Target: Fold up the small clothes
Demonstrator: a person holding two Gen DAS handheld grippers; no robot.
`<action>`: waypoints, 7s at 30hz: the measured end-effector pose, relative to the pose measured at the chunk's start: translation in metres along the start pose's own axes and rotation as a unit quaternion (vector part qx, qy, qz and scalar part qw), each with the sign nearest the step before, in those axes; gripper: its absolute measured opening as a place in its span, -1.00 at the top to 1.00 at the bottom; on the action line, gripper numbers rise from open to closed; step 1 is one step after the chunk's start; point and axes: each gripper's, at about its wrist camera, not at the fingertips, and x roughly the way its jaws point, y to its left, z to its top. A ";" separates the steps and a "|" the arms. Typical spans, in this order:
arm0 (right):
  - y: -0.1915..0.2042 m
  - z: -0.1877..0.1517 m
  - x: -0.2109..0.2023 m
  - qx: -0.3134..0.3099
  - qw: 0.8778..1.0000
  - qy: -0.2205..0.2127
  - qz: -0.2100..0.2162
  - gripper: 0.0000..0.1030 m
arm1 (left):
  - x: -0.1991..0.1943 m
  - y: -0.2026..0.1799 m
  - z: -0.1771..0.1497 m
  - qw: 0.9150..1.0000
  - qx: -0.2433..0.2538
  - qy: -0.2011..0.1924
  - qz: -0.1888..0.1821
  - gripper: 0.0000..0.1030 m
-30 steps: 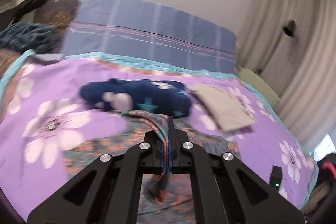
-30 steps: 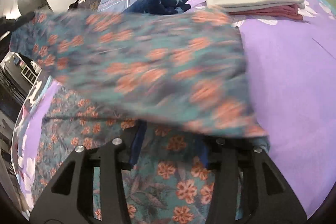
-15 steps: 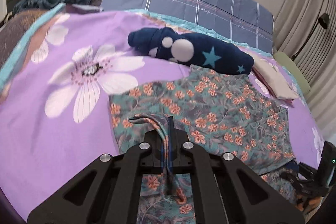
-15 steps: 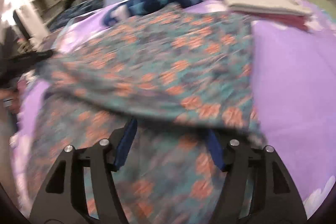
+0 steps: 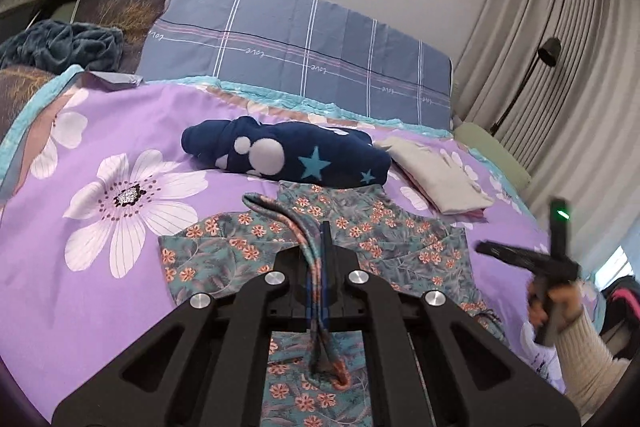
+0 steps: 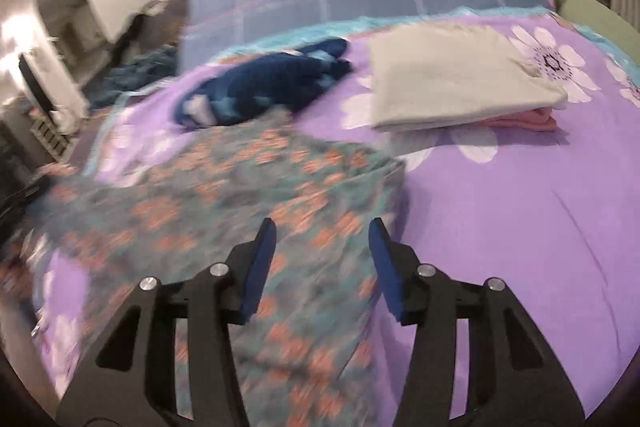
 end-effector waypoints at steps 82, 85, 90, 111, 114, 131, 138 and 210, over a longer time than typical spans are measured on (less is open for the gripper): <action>-0.047 -0.296 -0.178 0.064 0.984 0.088 0.141 0.35 | -0.148 0.005 -0.274 0.985 0.030 0.169 0.003 0.29; -0.050 -0.300 -0.180 0.074 0.977 0.093 0.175 0.17 | -0.144 0.007 -0.272 0.985 0.025 0.172 -0.018 0.17; -0.052 -0.291 -0.162 0.109 0.970 0.084 0.201 0.12 | -0.122 0.000 -0.262 0.985 0.047 0.164 -0.033 -0.14; -0.041 -0.271 -0.139 0.108 0.948 0.108 0.281 0.19 | -0.097 -0.013 -0.249 0.982 0.027 0.162 -0.094 0.15; -0.045 -0.269 -0.142 0.124 0.955 0.106 0.248 0.92 | -0.095 -0.020 -0.242 0.985 0.040 0.161 -0.055 0.85; -0.083 -0.207 -0.273 0.123 0.925 -0.125 0.336 0.95 | -0.204 -0.104 -0.178 0.988 0.110 -0.027 -0.104 0.93; -0.098 -0.215 -0.299 0.111 0.945 -0.146 0.270 0.92 | -0.227 -0.113 -0.181 0.986 0.112 -0.059 -0.108 0.92; -0.112 -0.022 -0.019 0.179 0.976 0.020 0.125 0.37 | 0.019 0.057 -0.068 0.986 -0.137 0.031 0.085 -0.23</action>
